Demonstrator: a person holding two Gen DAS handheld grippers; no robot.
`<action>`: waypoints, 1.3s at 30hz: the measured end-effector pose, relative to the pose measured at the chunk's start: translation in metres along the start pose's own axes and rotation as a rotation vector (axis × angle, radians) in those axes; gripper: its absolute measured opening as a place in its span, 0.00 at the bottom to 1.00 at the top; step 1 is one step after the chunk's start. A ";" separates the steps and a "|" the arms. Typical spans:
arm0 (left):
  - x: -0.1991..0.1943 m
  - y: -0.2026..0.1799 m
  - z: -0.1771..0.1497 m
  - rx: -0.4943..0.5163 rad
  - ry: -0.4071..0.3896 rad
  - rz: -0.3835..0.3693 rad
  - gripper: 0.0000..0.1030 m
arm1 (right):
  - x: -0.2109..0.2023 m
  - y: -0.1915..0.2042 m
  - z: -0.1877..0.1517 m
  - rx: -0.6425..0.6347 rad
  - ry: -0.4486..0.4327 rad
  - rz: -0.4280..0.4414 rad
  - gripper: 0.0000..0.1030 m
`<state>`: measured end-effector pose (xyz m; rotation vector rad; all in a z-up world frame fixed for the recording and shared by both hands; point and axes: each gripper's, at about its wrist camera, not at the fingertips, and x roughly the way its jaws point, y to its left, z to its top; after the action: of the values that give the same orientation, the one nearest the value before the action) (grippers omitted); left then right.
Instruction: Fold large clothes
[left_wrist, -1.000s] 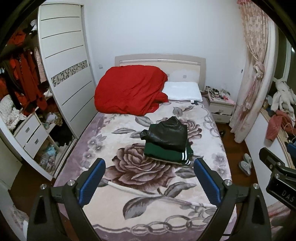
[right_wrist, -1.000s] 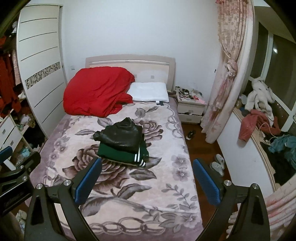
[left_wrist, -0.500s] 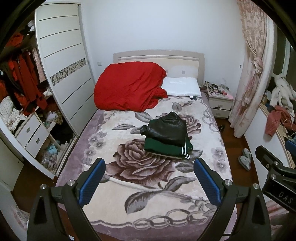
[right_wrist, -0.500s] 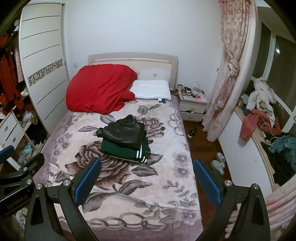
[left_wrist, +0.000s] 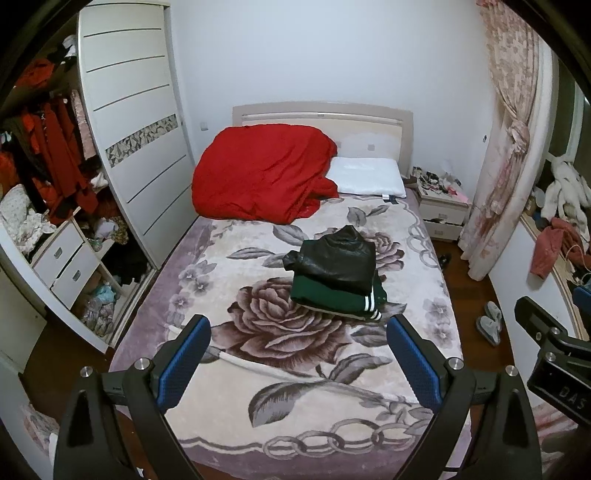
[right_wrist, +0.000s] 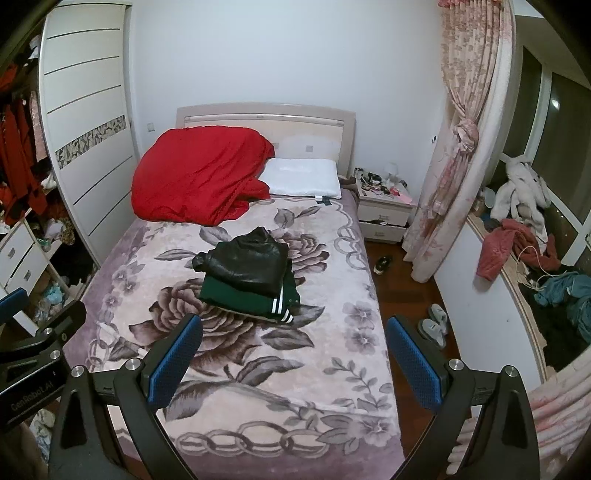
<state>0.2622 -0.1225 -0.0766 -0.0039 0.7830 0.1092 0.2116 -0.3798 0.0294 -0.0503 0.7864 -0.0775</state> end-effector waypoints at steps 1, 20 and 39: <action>0.001 0.000 0.002 -0.001 -0.001 -0.001 0.95 | 0.001 0.000 0.001 -0.002 -0.001 0.000 0.98; -0.002 0.002 0.008 -0.012 -0.029 0.011 0.95 | 0.012 0.002 0.014 -0.024 -0.008 0.021 0.99; -0.002 0.002 0.007 -0.011 -0.030 0.009 0.95 | 0.014 0.003 0.023 -0.032 -0.016 0.019 0.99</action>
<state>0.2655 -0.1201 -0.0698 -0.0091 0.7521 0.1220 0.2373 -0.3777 0.0354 -0.0740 0.7722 -0.0469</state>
